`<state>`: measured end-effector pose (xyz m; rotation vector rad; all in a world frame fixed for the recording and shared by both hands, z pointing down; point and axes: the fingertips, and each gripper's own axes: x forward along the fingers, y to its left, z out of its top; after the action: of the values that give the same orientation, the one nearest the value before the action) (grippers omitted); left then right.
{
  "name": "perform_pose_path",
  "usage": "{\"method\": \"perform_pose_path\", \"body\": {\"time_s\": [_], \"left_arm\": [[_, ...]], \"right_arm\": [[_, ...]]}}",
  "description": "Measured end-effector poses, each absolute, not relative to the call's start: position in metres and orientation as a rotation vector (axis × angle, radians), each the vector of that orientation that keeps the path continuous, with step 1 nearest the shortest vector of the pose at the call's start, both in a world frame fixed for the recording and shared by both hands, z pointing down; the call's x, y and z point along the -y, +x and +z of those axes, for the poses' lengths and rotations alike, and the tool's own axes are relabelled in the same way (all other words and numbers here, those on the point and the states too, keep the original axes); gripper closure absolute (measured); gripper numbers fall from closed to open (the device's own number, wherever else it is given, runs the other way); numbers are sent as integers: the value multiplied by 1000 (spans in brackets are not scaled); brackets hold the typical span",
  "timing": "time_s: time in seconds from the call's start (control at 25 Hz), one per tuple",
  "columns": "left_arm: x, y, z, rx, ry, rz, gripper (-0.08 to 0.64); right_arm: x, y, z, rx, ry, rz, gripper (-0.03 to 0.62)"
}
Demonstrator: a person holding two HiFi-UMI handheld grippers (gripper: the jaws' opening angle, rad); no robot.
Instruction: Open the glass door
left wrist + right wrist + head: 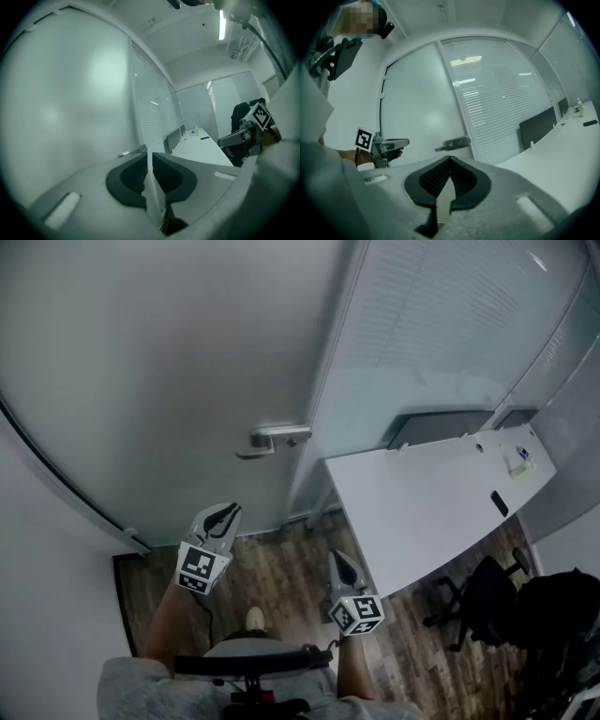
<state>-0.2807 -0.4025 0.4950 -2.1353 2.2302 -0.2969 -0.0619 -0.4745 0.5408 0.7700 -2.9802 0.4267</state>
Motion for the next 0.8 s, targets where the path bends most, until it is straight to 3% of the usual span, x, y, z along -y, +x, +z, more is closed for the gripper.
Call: {"method": "perform_pose_path", "body": {"time_s": [0.8], "left_arm": [[532, -340, 524, -1709, -2279, -916, 324]], "right_arm": [[496, 6, 564, 2824, 1131, 459, 591]]}}
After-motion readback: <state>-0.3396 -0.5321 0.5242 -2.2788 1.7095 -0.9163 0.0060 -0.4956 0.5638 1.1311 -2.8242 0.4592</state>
